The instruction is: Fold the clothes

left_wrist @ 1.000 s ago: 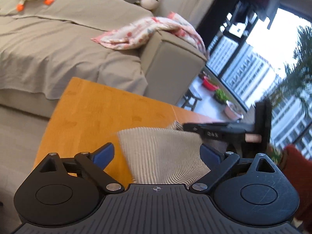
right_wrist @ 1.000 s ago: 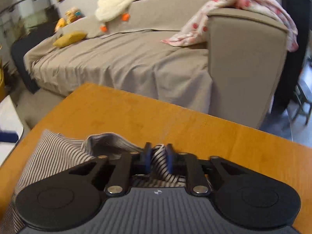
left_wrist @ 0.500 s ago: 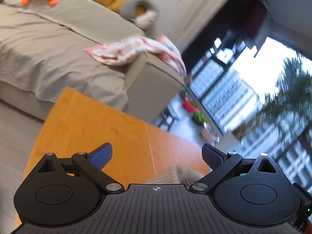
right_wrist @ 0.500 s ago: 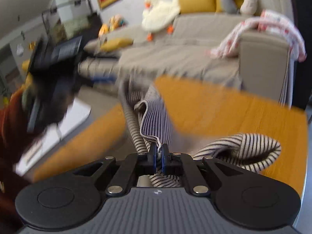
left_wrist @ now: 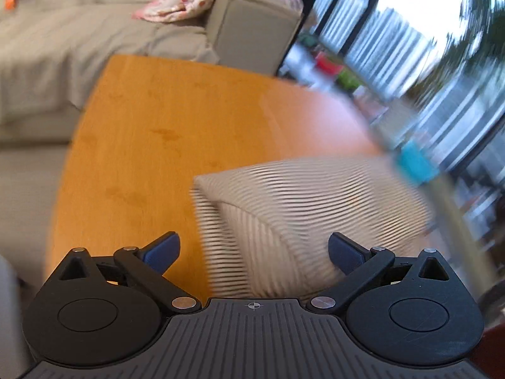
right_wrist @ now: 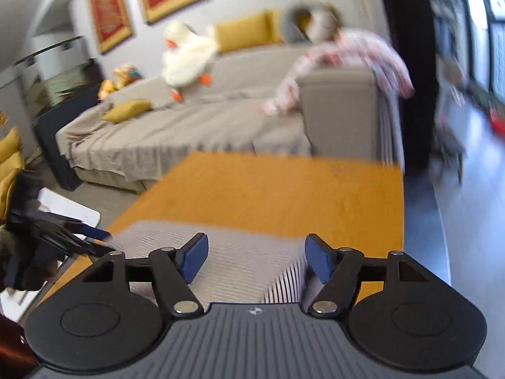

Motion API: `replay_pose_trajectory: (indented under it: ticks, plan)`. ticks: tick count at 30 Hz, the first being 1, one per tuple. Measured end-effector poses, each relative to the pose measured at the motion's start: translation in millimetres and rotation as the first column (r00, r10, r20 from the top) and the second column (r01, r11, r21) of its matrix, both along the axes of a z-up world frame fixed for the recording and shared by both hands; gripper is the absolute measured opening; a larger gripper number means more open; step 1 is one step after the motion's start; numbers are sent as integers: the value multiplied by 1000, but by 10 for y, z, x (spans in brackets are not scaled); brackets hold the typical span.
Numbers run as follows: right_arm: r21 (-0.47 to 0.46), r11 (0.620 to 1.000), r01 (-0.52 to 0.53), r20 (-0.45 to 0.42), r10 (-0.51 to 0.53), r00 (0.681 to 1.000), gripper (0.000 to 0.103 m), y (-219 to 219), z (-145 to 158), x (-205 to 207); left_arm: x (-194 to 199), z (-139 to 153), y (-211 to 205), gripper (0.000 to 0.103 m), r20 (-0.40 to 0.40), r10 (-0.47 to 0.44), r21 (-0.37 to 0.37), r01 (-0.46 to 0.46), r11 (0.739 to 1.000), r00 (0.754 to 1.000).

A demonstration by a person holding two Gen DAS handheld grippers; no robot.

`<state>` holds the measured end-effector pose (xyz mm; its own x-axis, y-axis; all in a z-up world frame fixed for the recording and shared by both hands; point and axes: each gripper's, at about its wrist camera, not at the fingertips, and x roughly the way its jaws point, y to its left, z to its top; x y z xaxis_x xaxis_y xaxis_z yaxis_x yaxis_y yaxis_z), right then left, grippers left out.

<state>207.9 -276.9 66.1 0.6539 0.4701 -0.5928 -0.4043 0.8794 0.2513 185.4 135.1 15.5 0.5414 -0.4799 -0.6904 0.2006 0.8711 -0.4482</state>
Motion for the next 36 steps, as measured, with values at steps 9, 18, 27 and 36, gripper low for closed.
replay_pose_trajectory:
  ticks: [9, 18, 27, 36]
  plan:
    - [65, 998, 11, -187, 1, 982, 52, 160, -692, 143, 321, -405, 6, 60, -153, 57, -254, -95, 963, 987]
    - [82, 997, -3, -56, 8, 998, 22, 618, -575, 1160, 1180, -176, 179, 43, -22, 133, -182, -135, 974, 991]
    - [138, 989, -57, -10, 59, 998, 21, 415, -326, 988, 737, -57, 99, 45, 44, 82, -192, -72, 979, 996]
    - [53, 999, 0, -102, 6, 995, 26, 370, -749, 1025, 574, -428, -58, 47, -12, 117, -69, -117, 991, 993]
